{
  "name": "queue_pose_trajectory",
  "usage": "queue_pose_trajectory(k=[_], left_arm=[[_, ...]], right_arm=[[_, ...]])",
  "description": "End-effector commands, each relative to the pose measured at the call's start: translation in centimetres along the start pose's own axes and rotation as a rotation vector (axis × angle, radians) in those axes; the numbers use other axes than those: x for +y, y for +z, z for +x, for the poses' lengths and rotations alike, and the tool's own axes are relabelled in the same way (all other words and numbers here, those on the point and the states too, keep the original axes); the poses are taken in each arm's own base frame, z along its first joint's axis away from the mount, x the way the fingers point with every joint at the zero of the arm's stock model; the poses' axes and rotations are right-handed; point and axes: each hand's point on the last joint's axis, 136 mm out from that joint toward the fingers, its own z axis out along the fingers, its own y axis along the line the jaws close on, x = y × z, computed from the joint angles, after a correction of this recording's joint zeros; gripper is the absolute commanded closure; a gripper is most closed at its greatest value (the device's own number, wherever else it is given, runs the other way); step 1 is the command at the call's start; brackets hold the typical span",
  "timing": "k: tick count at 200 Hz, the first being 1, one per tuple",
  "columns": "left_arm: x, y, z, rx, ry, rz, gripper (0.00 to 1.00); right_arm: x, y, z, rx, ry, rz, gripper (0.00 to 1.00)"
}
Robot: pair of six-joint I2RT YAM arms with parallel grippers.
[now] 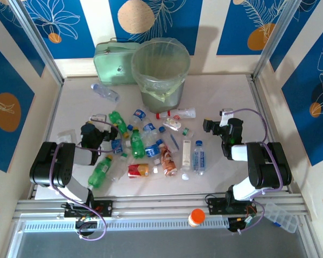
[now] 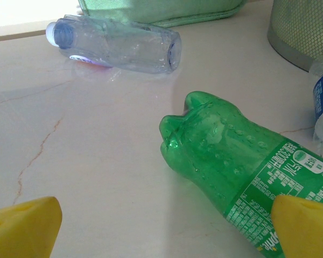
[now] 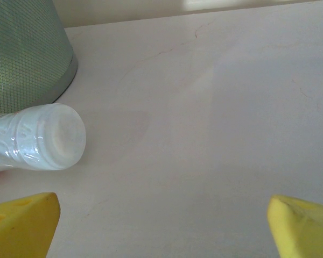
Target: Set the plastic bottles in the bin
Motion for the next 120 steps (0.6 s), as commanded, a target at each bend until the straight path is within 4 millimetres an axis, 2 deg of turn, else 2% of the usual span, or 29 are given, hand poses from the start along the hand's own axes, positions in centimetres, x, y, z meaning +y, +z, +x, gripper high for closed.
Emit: queue_pose_trajectory(k=[1,120], left_arm=[[0.4,-0.18,-1.29,-0.041,-0.004,0.0,0.01],[0.38,-0.11,-1.29,-0.039,-0.004,0.002,0.01]], right_arm=[[0.01,0.03,-0.74,-0.027,0.0,0.006,0.01],[0.03,0.01,-0.68,-0.024,0.006,-0.003,0.01]])
